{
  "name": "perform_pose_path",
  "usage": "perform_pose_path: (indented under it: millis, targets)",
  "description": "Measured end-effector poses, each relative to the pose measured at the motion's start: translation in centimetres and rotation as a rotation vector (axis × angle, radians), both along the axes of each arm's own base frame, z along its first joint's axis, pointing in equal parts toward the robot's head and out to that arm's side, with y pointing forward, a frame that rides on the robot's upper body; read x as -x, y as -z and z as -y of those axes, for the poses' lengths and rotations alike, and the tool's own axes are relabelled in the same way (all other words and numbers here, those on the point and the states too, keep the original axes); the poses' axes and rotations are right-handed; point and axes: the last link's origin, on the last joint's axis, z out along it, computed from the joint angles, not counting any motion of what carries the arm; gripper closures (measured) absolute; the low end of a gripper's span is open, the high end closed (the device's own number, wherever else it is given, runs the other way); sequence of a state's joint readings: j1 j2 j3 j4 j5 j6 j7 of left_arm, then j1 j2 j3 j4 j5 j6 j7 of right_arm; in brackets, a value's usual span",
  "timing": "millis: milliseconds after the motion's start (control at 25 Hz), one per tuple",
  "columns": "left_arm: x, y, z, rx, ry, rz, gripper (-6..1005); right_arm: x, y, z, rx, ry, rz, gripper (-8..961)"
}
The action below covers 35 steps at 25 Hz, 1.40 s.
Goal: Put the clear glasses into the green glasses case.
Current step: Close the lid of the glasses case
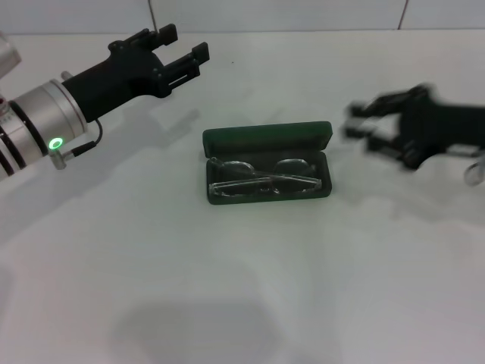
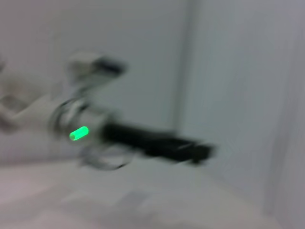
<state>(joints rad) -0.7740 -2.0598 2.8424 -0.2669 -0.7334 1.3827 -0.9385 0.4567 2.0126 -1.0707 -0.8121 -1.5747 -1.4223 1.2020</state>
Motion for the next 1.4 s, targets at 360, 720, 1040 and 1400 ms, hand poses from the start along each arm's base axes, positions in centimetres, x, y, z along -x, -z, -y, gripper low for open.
perform_pose_path:
  millis: [360,720,1040,1400]
  targets:
    - [-1.5,2.9,-2.2,0.182,-0.062,-0.177,303,-3.5,-4.6,0.0,-0.229,0.157,-0.32,643]
    - [-2.7,5.5,-1.3,0.329,0.005,-0.297,303,-3.0,-4.7,-0.4,-0.235,0.142,-0.332,387]
    - [-2.2,5.8,0.0,0.386,0.046,-0.316,303,-2.8,-4.7,-0.8,-0.245,0.145,-0.318,252]
    - [-1.4,6.1,0.8,0.405,0.067,-0.358,302,-2.7,-4.4,-1.4,-0.26,0.143,-0.294,251]
